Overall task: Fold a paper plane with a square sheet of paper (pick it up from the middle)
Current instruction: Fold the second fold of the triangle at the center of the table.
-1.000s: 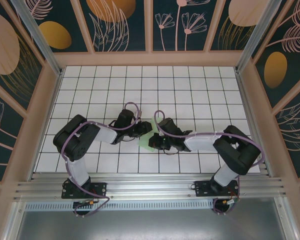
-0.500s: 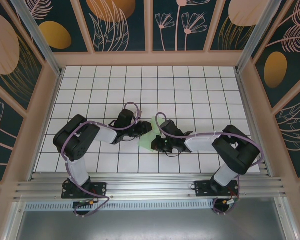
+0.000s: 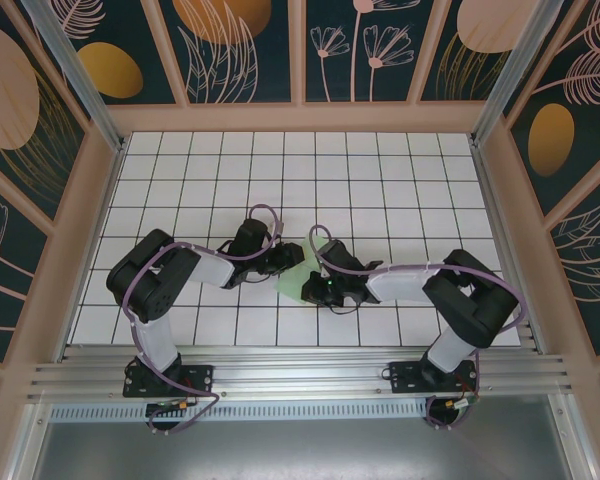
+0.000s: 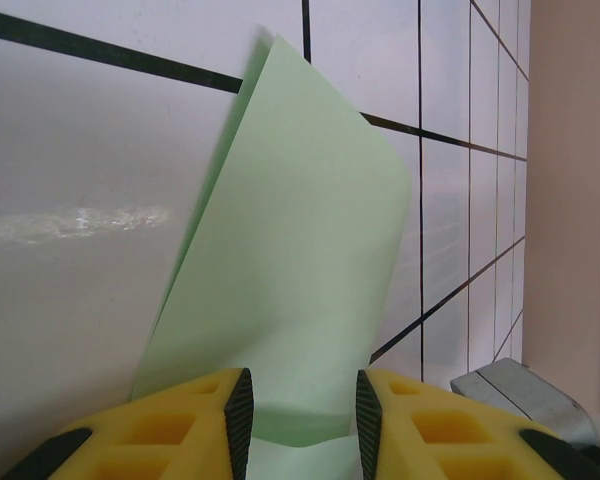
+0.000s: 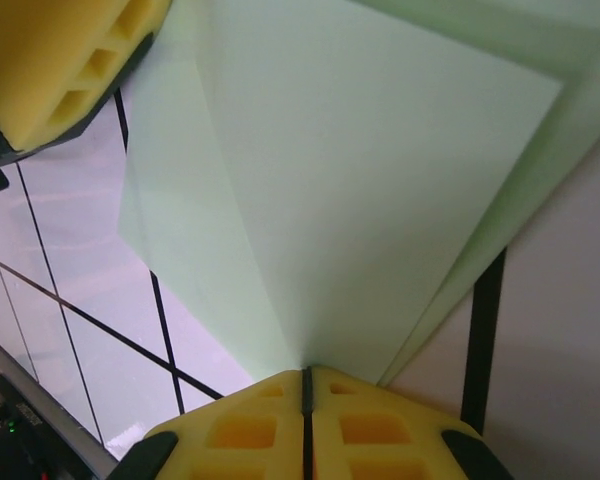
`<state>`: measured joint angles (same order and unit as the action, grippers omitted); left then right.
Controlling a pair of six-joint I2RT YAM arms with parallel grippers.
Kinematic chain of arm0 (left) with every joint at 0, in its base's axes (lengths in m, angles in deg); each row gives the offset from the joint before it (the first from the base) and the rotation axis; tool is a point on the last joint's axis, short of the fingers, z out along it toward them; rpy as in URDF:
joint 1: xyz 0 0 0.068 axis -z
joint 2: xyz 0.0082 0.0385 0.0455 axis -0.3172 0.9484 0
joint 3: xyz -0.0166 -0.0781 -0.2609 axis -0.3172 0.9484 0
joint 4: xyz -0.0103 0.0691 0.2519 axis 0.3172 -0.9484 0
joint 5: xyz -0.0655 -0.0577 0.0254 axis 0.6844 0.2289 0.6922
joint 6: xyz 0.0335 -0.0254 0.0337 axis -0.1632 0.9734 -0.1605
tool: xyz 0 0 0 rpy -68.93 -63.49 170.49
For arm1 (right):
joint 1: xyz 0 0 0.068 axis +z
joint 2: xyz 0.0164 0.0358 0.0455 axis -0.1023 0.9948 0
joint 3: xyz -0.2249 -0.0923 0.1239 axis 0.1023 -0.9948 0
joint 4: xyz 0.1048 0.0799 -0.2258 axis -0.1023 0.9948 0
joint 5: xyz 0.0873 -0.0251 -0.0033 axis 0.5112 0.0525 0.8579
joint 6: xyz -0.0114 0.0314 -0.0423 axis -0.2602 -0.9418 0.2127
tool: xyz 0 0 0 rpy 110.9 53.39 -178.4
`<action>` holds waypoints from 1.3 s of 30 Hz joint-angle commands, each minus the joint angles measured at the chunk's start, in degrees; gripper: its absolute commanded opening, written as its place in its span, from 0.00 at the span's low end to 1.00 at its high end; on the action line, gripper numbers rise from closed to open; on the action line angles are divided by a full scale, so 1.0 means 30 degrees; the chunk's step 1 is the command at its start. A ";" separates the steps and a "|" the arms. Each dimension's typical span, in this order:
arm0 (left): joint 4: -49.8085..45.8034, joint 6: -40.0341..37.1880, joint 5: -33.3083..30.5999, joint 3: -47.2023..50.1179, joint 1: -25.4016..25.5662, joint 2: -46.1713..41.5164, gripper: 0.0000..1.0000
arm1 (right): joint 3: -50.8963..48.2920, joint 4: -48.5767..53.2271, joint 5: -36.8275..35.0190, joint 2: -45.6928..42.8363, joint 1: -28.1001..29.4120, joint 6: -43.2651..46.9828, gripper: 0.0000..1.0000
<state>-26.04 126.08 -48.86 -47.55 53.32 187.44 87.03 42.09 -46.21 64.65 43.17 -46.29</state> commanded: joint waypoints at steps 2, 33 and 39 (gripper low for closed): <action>-0.1818 -0.0517 -0.0460 0.0308 0.0069 0.0867 0.36 | 0.0458 0.3258 -0.0553 -0.0564 0.0259 0.0444 0.10; -0.2075 -0.0823 -0.0310 0.0282 0.0074 0.1053 0.35 | -0.0141 0.0751 0.0819 -0.0068 0.0589 -0.1760 0.12; -0.2188 -0.0806 -0.0393 0.0278 0.0079 0.1096 0.35 | -0.0830 0.1718 0.0156 -0.0724 0.0596 -0.1716 0.13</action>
<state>-26.10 125.08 -48.64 -47.55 53.32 187.59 86.27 43.64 -45.54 63.52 44.50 -50.70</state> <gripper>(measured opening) 0.348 0.128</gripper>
